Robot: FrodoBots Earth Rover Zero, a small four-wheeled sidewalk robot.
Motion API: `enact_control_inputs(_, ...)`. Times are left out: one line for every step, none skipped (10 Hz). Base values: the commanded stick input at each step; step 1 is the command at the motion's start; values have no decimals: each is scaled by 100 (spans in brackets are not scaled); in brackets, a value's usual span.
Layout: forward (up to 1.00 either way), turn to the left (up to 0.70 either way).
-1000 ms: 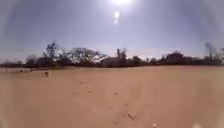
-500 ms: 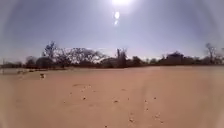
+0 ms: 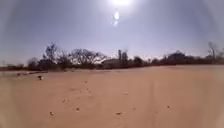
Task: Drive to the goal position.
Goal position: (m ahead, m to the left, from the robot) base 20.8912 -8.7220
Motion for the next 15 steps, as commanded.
enact_control_inputs(85, 0)
enact_control_inputs(85, 0)
enact_control_inputs(85, 0)
enact_control_inputs(85, 0)
enact_control_inputs(85, 0)
enact_control_inputs(85, 0)
enact_control_inputs(85, 0)
enact_control_inputs(85, 0)
enact_control_inputs(85, 0)
enact_control_inputs(85, 0)
enact_control_inputs(85, 0)
enact_control_inputs(85, 0)
enact_control_inputs(85, -34)
enact_control_inputs(85, -34)
enact_control_inputs(85, -34)
